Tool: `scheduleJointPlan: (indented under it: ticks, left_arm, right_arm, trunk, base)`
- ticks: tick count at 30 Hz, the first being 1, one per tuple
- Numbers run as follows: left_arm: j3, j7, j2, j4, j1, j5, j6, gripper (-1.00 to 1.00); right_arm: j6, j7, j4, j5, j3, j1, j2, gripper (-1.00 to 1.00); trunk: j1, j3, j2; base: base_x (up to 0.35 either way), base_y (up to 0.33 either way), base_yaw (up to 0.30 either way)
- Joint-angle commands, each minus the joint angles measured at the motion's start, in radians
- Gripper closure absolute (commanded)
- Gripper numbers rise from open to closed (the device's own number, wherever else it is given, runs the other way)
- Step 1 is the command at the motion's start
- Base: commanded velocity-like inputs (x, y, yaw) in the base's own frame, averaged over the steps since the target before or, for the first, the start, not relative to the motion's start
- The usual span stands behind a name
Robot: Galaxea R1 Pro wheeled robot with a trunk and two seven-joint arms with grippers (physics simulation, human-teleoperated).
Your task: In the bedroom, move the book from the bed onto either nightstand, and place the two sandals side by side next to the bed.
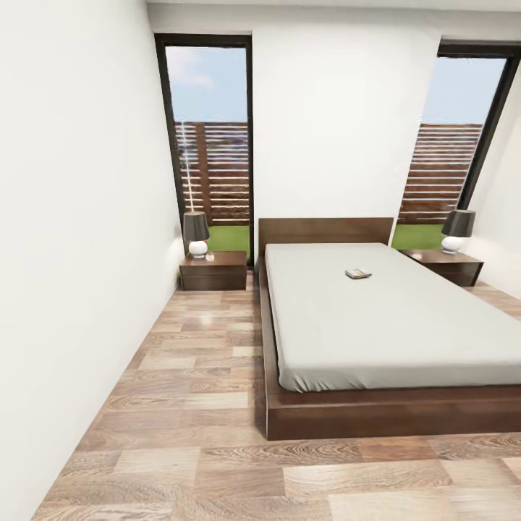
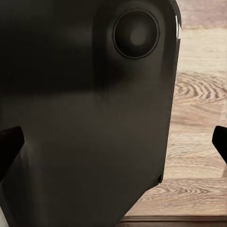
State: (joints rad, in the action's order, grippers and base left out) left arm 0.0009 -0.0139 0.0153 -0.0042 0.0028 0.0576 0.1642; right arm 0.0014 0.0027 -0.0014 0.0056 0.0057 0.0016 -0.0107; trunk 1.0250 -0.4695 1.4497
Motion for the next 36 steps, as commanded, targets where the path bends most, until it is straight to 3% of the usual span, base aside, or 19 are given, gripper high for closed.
scheduleJointPlan:
  ticks: [1,36]
  left_arm:
    - [-0.001,-0.001,0.0,0.0,0.0,0.006,0.002,-1.0]
    - [-0.001,-0.001,-0.001,0.0,0.0,0.005,0.002,-1.0]
  right_arm:
    - [0.0,0.0,0.0,0.001,0.0,0.0,0.0,-1.0]
    - [0.0,0.0,0.0,0.001,0.002,0.0,-0.001,-1.0]
  trunk:
    - [0.0,-0.001,0.0]
    - [0.0,-0.001,0.0]
  base:
    - [-0.005,-0.003,0.0]
    - [-0.003,0.0,0.0]
